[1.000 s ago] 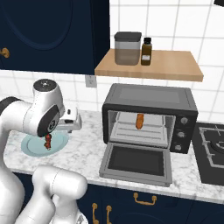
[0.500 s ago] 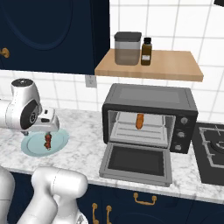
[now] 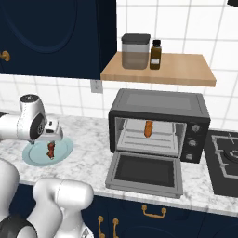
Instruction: Pick up the kebab skewer and baguette bread, and place them inside the toaster oven. Close the toaster oven door and start by setting the timer.
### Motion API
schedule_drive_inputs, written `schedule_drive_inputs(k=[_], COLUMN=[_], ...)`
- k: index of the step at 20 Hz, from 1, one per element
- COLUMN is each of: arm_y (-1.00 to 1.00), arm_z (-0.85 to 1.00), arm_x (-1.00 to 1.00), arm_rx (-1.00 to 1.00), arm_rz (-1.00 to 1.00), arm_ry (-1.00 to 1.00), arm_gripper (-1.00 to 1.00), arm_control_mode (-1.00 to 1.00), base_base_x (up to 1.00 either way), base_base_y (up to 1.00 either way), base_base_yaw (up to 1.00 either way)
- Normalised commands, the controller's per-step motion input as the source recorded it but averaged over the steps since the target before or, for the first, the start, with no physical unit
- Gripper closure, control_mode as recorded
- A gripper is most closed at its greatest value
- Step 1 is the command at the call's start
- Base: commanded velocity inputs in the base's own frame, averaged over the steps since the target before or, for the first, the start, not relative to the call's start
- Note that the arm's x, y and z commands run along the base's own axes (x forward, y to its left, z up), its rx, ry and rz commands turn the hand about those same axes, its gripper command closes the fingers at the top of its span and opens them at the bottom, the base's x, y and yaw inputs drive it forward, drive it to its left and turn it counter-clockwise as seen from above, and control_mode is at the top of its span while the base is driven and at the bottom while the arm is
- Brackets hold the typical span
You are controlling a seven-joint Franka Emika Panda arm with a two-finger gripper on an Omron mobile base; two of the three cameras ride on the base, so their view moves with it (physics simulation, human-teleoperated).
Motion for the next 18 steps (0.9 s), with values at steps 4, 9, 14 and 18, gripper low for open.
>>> schedule_drive_inputs(k=[4, 9, 14, 18], arm_y=[0.16, 0.16, 0.1, 0.19], arm_z=[-0.8, -0.54, -0.42, -0.26], arm_x=[0.39, 0.27, 0.15, 0.21], arm_rx=[0.0, 0.0, 0.0, 0.0], arm_rz=[0.0, 0.0, 0.0, 0.0], arm_ry=[0.0, -0.03, -0.07, -0.02], arm_gripper=[-1.0, -1.0, -1.0, -1.0], arm_control_mode=[-1.0, -1.0, -1.0, -1.0], base_base_x=[0.0, 0.0, 0.0, 0.0], base_base_y=[0.0, 0.0, 0.0, 0.0], base_base_yaw=[0.0, 0.0, 0.0, 0.0])
